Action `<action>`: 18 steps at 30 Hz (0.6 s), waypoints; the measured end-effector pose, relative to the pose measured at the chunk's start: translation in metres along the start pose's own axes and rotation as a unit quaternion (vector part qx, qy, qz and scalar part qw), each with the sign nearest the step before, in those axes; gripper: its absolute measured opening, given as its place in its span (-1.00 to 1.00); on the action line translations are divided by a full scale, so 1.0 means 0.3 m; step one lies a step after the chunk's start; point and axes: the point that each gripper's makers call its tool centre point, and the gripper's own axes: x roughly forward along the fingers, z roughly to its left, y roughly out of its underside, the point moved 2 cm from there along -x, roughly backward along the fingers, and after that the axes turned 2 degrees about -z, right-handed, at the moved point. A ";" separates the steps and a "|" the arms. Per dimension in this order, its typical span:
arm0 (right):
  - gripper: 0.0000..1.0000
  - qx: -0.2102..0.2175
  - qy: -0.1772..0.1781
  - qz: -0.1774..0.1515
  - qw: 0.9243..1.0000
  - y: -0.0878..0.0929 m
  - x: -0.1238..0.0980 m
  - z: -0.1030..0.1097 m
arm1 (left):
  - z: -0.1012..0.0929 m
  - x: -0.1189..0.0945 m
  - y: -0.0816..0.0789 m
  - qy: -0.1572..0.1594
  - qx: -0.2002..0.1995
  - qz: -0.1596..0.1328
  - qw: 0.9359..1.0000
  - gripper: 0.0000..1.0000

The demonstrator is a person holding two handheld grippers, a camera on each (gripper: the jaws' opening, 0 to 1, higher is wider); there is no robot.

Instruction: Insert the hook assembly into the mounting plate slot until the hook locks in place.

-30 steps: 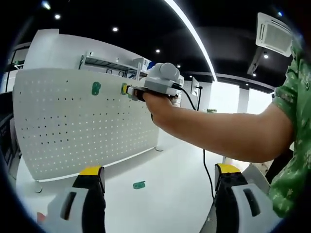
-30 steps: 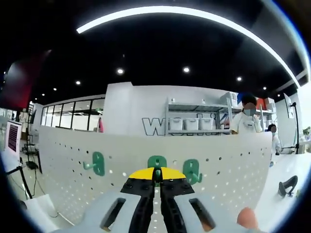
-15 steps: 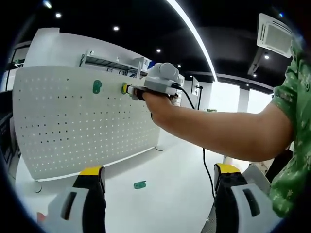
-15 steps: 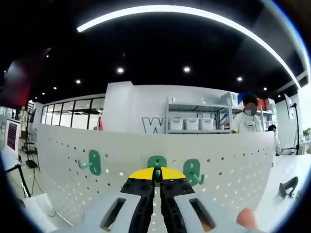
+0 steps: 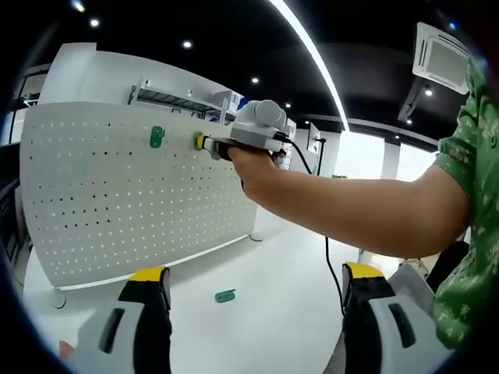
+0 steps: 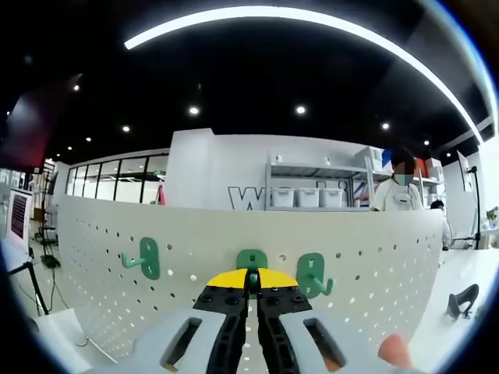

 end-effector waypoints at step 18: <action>-0.97 0.013 0.004 -0.006 1.000 -0.006 0.003 -0.002 | 0.009 0.001 -0.001 0.002 0.002 0.002 1.000 0.80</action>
